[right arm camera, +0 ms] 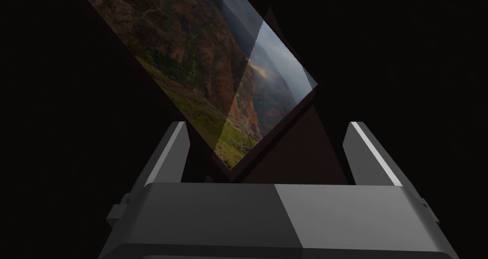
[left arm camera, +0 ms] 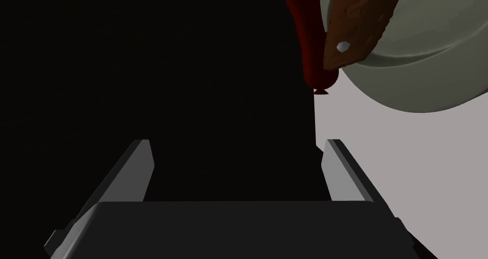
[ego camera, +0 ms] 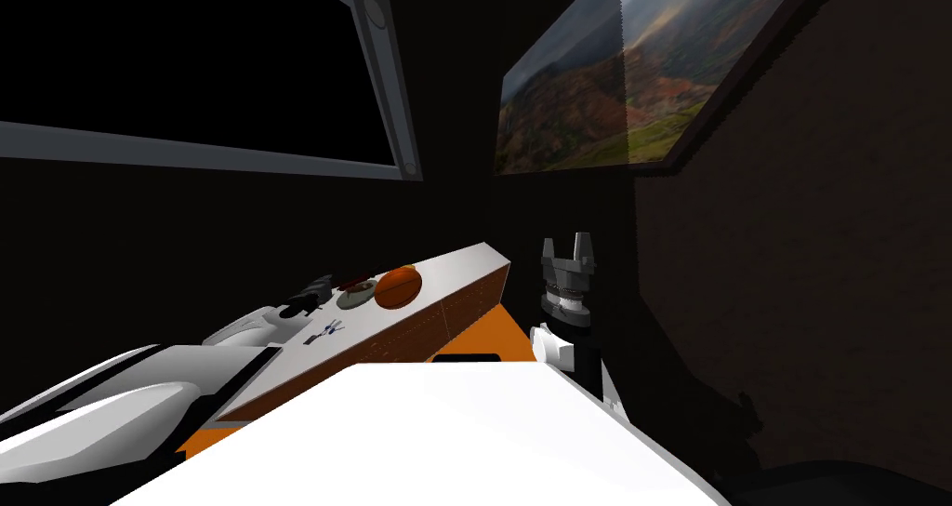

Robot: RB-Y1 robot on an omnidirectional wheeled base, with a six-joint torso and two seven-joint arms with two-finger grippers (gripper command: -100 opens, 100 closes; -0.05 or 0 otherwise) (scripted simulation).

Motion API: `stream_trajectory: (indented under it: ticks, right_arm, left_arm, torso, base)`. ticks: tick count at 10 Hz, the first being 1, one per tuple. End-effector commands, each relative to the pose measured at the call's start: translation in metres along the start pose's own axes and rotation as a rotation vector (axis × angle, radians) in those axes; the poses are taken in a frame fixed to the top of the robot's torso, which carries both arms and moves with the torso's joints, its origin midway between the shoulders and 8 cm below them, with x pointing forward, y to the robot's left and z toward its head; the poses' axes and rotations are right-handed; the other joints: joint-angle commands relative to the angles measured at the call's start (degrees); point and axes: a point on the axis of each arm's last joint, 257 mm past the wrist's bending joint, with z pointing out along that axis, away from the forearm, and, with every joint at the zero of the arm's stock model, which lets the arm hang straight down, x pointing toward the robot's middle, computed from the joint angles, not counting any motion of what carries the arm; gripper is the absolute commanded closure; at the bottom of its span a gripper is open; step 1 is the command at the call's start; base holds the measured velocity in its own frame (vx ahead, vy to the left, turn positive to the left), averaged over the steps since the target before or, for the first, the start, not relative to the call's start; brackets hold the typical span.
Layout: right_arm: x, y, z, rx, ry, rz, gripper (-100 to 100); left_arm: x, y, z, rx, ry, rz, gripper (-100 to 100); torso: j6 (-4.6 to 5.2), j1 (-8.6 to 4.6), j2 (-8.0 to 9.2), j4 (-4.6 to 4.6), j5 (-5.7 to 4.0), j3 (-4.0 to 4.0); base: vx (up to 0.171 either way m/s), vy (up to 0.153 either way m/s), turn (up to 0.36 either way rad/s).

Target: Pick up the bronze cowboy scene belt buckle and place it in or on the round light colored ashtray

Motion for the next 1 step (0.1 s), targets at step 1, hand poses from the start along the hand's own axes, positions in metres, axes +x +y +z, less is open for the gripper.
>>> stream_trajectory:
  ticks: [1]
  right_arm:
    - [0.0000,0.0000,0.0000,0.000,0.000,0.000,0]
  left_arm:
    - [0.0000,0.0000,0.0000,0.000,0.000,0.000,0]
  torso:
    - [0.00,0.00,0.00,0.00,0.00,0.00]
  base:
    - [0.000,0.000,0.000]
